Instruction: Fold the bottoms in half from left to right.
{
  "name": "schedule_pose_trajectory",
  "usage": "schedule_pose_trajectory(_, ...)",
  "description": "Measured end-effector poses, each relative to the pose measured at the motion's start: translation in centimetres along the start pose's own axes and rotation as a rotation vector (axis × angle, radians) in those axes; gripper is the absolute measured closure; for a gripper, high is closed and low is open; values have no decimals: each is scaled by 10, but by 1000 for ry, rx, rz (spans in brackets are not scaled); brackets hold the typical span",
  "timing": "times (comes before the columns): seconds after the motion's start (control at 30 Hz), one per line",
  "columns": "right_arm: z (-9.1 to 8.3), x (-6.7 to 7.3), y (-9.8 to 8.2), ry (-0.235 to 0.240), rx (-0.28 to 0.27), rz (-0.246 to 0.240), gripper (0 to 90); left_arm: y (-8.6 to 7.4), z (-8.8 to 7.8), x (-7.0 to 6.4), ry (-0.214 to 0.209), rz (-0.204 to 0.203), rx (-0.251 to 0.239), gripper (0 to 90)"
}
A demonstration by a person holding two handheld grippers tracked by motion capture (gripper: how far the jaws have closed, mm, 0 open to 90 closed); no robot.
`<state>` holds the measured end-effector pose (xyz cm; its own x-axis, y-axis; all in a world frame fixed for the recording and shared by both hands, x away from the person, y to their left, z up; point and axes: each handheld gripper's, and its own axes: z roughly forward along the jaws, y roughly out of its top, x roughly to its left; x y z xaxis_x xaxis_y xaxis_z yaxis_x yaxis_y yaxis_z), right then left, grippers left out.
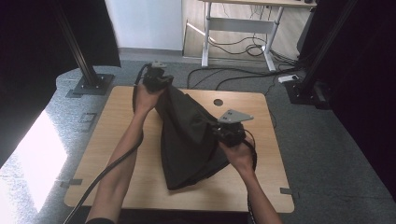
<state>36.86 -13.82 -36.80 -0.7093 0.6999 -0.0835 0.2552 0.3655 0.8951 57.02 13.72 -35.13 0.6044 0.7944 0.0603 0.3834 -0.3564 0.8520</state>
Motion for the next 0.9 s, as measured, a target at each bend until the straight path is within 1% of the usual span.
schedule_pose_trajectory(0.03,-3,-17,-4,-38,9,21,864,9,14,-7,-2,15,9,886)
schedule_pose_trajectory(0.07,-4,-23,-7,-54,12,31,864,9,14,-7,-2,15,9,886)
schedule_pose_trajectory(0.1,-5,-34,-11,-76,19,50,863,19,36,-17,-3,30,19,886)
schedule_pose_trajectory(0.13,-5,-43,-16,-97,29,62,863,19,36,-17,-3,30,19,886)
schedule_pose_trajectory(0.17,-5,-51,-21,-120,40,77,861,24,60,-26,-12,43,37,886)
schedule_pose_trajectory(0.2,-4,-60,-28,-144,52,90,856,24,60,-26,-12,43,37,882)
schedule_pose_trajectory(0.23,-2,-69,-36,-173,65,105,837,24,87,-35,-22,48,62,863)
schedule_pose_trajectory(0.27,-2,-69,-36,-173,65,105,837,24,87,-35,-22,48,62,791)
schedule_pose_trajectory(0.3,3,-89,-56,-272,154,153,672,20,105,-43,-17,35,84,657)
schedule_pose_trajectory(0.33,5,-97,-65,-300,202,183,598,16,109,-48,-13,26,84,588)
schedule_pose_trajectory(0.37,5,-106,-79,-326,247,214,573,12,111,-51,-23,16,79,518)
schedule_pose_trajectory(0.4,5,-106,-79,-326,247,214,573,12,111,-51,-23,16,79,478)
schedule_pose_trajectory(0.43,-1,-120,-110,-380,305,243,508,5,109,-58,-42,44,84,442)
schedule_pose_trajectory(0.47,-1,-120,-110,-380,305,243,508,5,109,-58,-42,44,84,419)
schedule_pose_trajectory(0.5,-8,-124,-124,-385,305,276,472,0,105,-61,-44,80,94,379)
schedule_pose_trajectory(0.53,-8,-124,-124,-385,305,276,472,0,105,-61,-44,80,94,365)
schedule_pose_trajectory(0.57,-14,-123,-130,-380,297,285,447,-3,96,-62,-41,96,86,359)
schedule_pose_trajectory(0.6,-14,-123,-130,-380,297,285,447,-3,96,-62,-41,96,86,352)
schedule_pose_trajectory(0.63,-18,-119,-130,-366,287,286,415,-5,89,-63,-61,91,71,329)
schedule_pose_trajectory(0.67,-18,-119,-130,-366,287,286,415,-5,85,-63,-74,87,64,329)
schedule_pose_trajectory(0.7,-20,-114,-126,-353,275,275,394,-6,79,-64,-84,91,50,308)
schedule_pose_trajectory(0.73,-21,-113,-125,-341,271,272,388,-8,70,-67,-90,102,33,301)
schedule_pose_trajectory(0.8,-20,-109,-123,-323,266,268,373,-12,64,-70,-110,109,25,268)
schedule_pose_trajectory(0.83,-20,-108,-122,-319,267,263,366,-15,60,-71,-112,115,22,255)
schedule_pose_trajectory(0.87,-20,-108,-122,-319,267,263,366,-15,60,-71,-112,115,22,243)
schedule_pose_trajectory(0.9,-18,-104,-121,-297,264,259,360,-22,54,-73,-121,126,22,223)
